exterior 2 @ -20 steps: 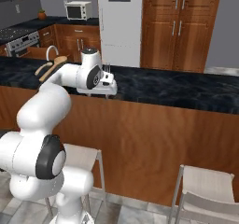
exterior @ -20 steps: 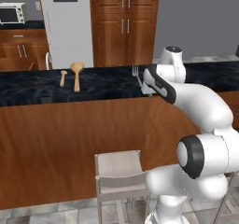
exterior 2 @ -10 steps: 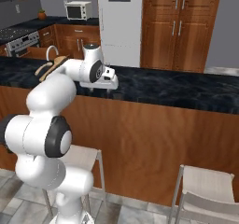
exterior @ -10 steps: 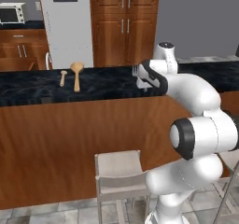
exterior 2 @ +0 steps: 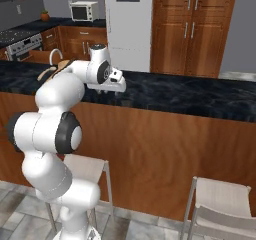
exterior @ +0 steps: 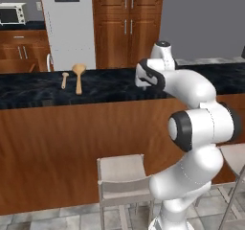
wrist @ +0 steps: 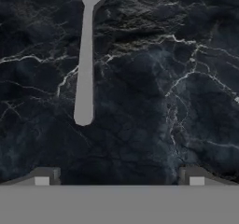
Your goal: Pick up the metallic utensils from the counter and place them in the open drawer. Make sure not to pick up any wooden utensils.
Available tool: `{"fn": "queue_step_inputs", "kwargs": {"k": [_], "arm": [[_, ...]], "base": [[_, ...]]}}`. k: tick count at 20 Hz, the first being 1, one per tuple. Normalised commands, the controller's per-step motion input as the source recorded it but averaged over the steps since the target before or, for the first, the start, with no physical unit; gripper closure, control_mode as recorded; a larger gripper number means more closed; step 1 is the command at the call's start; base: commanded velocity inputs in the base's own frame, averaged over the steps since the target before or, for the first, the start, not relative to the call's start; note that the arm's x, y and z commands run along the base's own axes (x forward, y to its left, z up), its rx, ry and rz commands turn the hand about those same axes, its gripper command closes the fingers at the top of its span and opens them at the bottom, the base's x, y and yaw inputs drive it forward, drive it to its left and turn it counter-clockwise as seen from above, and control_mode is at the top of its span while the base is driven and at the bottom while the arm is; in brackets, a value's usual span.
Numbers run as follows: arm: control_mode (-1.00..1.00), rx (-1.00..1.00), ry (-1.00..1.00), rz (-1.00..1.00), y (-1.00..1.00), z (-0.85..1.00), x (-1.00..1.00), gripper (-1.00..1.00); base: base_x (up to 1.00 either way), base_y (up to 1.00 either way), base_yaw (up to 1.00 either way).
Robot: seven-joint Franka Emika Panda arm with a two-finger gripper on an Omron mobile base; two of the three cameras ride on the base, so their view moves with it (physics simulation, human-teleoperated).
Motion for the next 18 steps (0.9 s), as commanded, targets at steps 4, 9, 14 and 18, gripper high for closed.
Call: {"fn": "queue_step_inputs", "kwargs": {"k": [4, 9, 14, 18], "arm": [[-1.00, 0.00, -0.05, -0.07, 0.09, 0.00, 0.36, -1.00], [-1.00, 0.00, -0.10, -0.05, 0.06, -0.01, 0.29, -1.00], [-1.00, 0.00, -0.13, -0.06, 0.03, -0.12, 0.25, -1.00], [-1.00, 0.00, -0.20, -0.04, 0.00, -0.32, 0.03, -1.00]], "base": [[0.00, 0.00, 0.00], [0.00, 0.00, 0.00], [0.00, 0.00, 0.00], [0.00, 0.00, 0.00]]}}
